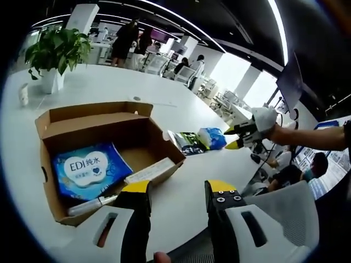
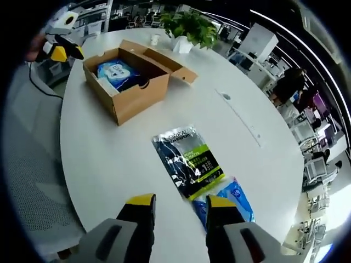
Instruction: Operate the shoe box by opening the lid, removing the specified soft item, and placing it in the target area until the item is outside and the box remains undamaged.
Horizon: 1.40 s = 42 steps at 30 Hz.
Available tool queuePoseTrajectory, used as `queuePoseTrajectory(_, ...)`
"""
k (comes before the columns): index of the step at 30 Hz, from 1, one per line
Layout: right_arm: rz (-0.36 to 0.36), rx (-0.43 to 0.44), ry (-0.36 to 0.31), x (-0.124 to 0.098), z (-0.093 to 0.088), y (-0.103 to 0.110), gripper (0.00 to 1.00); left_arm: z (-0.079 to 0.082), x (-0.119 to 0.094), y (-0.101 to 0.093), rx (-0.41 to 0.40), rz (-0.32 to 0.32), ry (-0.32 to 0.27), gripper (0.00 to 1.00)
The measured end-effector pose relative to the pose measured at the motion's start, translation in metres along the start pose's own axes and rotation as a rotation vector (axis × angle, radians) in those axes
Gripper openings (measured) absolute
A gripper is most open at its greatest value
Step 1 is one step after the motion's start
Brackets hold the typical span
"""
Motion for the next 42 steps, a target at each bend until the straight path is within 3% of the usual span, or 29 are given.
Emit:
queuePoseTrajectory(15,0.012,0.035,-0.072,0.013,0.036,0.03,0.38,-0.002,0.002,0.011,-0.002,-0.022,0.016,0.39)
queuePoseTrajectory(19,0.021,0.033,-0.084,0.016,0.043,0.047,0.39,-0.004,-0.001,0.015,0.002,-0.022,0.021,0.39)
queuePoseTrajectory(26,0.055,0.016,-0.109,0.025,0.054,0.072,0.4,-0.009,-0.007,0.029,-0.006,-0.013,0.033,0.39)
queuePoseTrajectory(33,0.072,0.061,-0.143,0.03,0.067,0.094,0.4,-0.012,-0.013,0.042,0.0,-0.002,0.047,0.39)
queuePoseTrajectory(37,0.042,0.046,-0.136,0.033,0.07,0.102,0.41,-0.013,-0.018,0.05,0.008,0.011,0.053,0.39)
queuePoseTrajectory(42,0.049,0.104,-0.173,0.033,0.076,0.113,0.43,-0.017,-0.024,0.061,0.013,0.022,0.061,0.39)
Point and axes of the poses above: the point that each gripper's makers call its tool centre point, and the gripper's own axes: x roughly forward along the fingers, y roughly to its left, z roughly out of its top, the point moved 6 cm from there along -x, roughly backward along the fingers, and after that the axes turned 2 degrees about x, right-handed, at the moved point
